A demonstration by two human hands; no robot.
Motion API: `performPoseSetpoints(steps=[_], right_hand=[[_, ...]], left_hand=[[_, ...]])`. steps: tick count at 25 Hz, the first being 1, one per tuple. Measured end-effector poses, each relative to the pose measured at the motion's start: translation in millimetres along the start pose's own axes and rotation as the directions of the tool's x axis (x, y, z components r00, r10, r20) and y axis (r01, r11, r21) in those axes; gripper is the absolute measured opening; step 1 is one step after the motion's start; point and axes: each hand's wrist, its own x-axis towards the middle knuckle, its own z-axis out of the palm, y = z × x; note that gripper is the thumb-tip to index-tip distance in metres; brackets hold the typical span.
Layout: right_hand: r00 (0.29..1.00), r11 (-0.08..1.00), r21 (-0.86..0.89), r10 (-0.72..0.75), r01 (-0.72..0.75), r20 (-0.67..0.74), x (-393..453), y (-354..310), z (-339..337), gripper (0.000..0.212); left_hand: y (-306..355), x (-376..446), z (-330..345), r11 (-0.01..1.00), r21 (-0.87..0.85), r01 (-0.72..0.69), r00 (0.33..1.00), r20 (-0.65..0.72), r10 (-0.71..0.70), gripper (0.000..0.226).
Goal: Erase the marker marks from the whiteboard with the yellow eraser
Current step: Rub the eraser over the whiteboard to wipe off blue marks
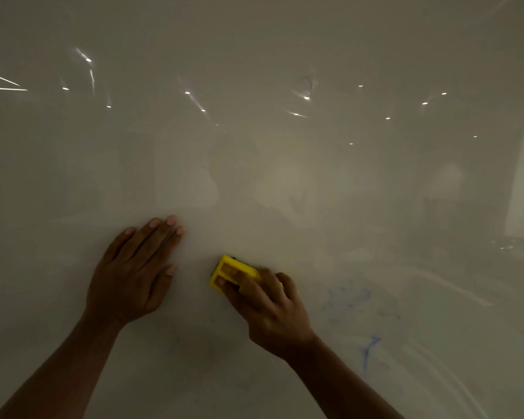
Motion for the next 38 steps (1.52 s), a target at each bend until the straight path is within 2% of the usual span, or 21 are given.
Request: performPoseSetpoints(steps=[4,8,9,12,20,24,25,26,28,29,31,32,33,35,36,38], right_hand=[[0.995,0.995,-0.001,-0.1,0.1,0.018,0.4,8.2,-2.5,0.058],[0.997,0.997,-0.002,0.072,-0.072,-0.028,4.9,12.8,-4.9,0.064],[0.998,0.998,0.013,0.058,-0.058,-0.022,2.8,8.3,-4.0,0.062],[0.994,0.994,0.035,-0.101,0.099,0.051,-0.5,14.2,-4.0,0.059],[0.995,0.996,0.023,-0.083,0.082,0.053,1.4,20.5,-13.5,0.057],[0.966,0.97,-0.01,-0.24,0.242,0.099,1.1,45.1,-25.6,0.053],[0.968,0.971,-0.006,-0.238,0.239,0.086,6.1,56.6,-29.3,0.052],[0.984,0.986,0.018,-0.166,0.166,0.06,13.3,66.0,-33.8,0.055],[0.996,0.991,0.101,0.084,-0.086,0.02,25.6,71.7,-37.4,0.072],[0.996,0.99,0.116,0.081,-0.084,0.028,26.6,68.0,-34.4,0.077],[0.983,0.984,0.063,-0.17,0.165,0.074,18.4,63.9,-29.6,0.073],[0.969,0.972,0.05,-0.233,0.23,0.082,17.9,67.1,-26.9,0.07],[0.984,0.986,0.048,-0.166,0.163,0.07,20.0,70.4,-24.5,0.069],[0.993,0.991,0.073,0.118,-0.116,-0.013,21.8,64.6,-22.4,0.069],[0.992,0.99,0.078,0.123,-0.121,-0.023,18.0,52.1,-17.7,0.068],[0.986,0.988,-0.019,-0.15,0.151,0.075,1.5,27.3,-9.4,0.059]], left_hand=[[0.4,-1.6,-0.2,1.0,0.015,-0.001,1.0,0.0,0.001,0.069],[0.6,-1.3,0.1,1.0,0.015,0.022,1.0,-0.001,-0.022,0.066],[1.9,-1.5,0.7,1.0,0.014,0.023,1.0,-0.002,-0.023,0.066],[2.9,-3.5,0.0,1.0,0.006,0.008,1.0,-0.009,-0.008,0.066],[2.1,-7.3,1.7,0.999,0.0,0.039,0.999,-0.016,-0.039,0.066],[-2.2,-8.3,7.7,0.999,-0.008,0.042,0.999,-0.028,-0.042,0.068],[-2.1,-8.7,9.3,0.999,-0.003,0.039,0.999,-0.029,-0.04,0.068],[-1.2,-7.2,8.7,0.999,-0.007,0.039,0.999,-0.028,-0.039,0.067],[-0.2,-5.9,7.0,0.999,0.002,0.051,0.998,-0.026,-0.051,0.067],[0.9,-6.0,6.9,0.999,0.012,0.052,0.998,-0.029,-0.052,0.067],[2.3,-5.8,4.6,0.999,0.004,0.049,0.998,-0.026,-0.049,0.067],[1.6,-5.1,4.5,0.998,-0.003,0.055,0.998,-0.027,-0.056,0.068],[0.8,-6.1,5.4,0.998,-0.003,0.069,0.997,-0.022,-0.069,0.068],[5.6,-9.6,7.6,0.997,-0.004,0.079,0.997,-0.021,-0.079,0.067],[6.6,-10.7,8.1,0.997,-0.004,0.075,0.997,-0.025,-0.075,0.066],[4.1,-11.4,6.9,0.997,0.0,0.078,0.997,-0.024,-0.078,0.064]])
